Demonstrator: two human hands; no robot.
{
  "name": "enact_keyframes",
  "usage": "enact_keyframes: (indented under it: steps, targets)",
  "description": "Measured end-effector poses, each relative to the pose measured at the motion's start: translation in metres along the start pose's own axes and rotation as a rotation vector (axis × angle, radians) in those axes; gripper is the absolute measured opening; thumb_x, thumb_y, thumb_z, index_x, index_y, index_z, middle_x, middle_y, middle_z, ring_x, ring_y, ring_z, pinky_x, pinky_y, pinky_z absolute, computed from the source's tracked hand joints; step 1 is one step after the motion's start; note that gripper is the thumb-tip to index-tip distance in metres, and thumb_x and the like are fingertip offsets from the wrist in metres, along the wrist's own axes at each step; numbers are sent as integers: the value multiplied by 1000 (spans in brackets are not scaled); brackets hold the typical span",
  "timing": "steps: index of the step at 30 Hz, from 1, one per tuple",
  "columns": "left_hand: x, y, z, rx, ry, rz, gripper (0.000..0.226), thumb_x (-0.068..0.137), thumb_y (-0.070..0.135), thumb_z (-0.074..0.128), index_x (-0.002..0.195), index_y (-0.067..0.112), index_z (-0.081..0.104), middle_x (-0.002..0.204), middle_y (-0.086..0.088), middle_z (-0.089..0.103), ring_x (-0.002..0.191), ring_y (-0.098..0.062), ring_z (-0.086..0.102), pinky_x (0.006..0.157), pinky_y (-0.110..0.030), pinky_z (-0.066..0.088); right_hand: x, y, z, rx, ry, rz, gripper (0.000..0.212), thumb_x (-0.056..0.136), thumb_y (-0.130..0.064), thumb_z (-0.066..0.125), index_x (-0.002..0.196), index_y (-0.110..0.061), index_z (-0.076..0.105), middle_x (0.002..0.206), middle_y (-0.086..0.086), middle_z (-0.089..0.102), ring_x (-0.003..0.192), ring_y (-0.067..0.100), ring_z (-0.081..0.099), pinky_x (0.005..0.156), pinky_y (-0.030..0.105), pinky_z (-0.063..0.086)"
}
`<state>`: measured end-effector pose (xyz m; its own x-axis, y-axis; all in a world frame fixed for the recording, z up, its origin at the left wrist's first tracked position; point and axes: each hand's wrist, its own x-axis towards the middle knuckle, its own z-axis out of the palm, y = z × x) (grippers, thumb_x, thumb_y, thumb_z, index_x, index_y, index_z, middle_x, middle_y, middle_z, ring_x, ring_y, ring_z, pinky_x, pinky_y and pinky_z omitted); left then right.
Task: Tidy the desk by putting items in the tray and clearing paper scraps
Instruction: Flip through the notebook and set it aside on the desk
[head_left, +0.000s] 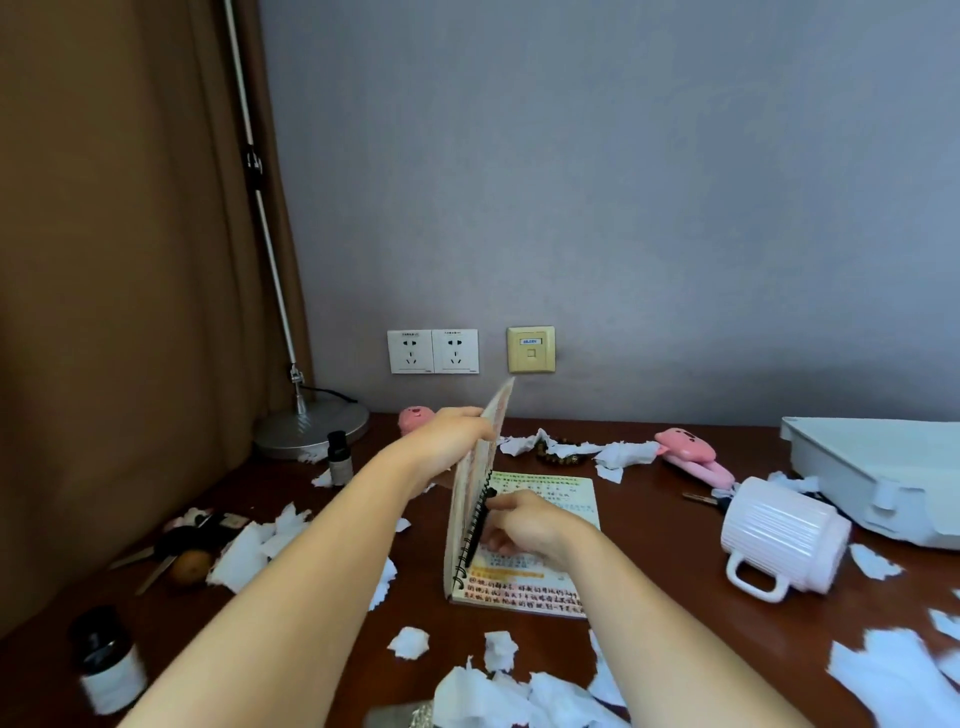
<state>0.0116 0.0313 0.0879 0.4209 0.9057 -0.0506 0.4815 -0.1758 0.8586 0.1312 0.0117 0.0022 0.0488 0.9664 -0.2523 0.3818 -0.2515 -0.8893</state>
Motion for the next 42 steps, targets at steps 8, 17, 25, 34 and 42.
enact_keyframes:
  steps: [8, 17, 25, 34, 42]
  targets:
    - [-2, 5, 27, 104, -60, -31, 48, 88, 40, 48, 133, 24, 48, 125, -9, 54, 109, -26, 54, 102, -40, 43, -13, 22, -27, 501, 89, 28, 59, 99, -51, 21, 114, -3, 52, 106, 21, 64, 87, 27, 60, 77, 33, 51]
    - [3, -10, 80, 688, -334, -10, 55, 99, 36, 31, 150, 18, 20, 159, -5, 17, 146, -25, 18, 119, -40, 16, -14, 47, -48, 503, 191, 24, 79, 91, -66, 21, 147, -12, 31, 152, 10, 34, 141, 21, 33, 118, 42, 24]
    - [7, -53, 65, 786, -311, 101, 61, 101, 45, 22, 151, 25, -4, 160, 5, -9, 148, -14, -5, 121, -41, 2, -7, 49, -45, 195, 261, -79, 39, 96, -27, 47, 131, -9, 51, 127, 5, 61, 114, 22, 60, 102, 39, 46]
    - [6, -75, 75, 928, -250, 107, 68, 97, 56, 17, 150, 27, -12, 158, 5, -20, 146, -12, -19, 118, -44, -7, -24, 57, -27, -784, 314, 91, 68, 98, -51, 15, 152, -15, -7, 160, 15, -7, 148, 29, -7, 119, 43, 1]
    - [26, -76, 60, 523, 1, -56, 90, 90, 47, 53, 151, 8, -1, 160, -10, 9, 148, -27, 10, 120, -40, 16, -24, 57, -29, -864, 233, 130, 70, 95, -59, 10, 150, -22, -14, 158, 15, -18, 146, 30, -19, 115, 52, -11]
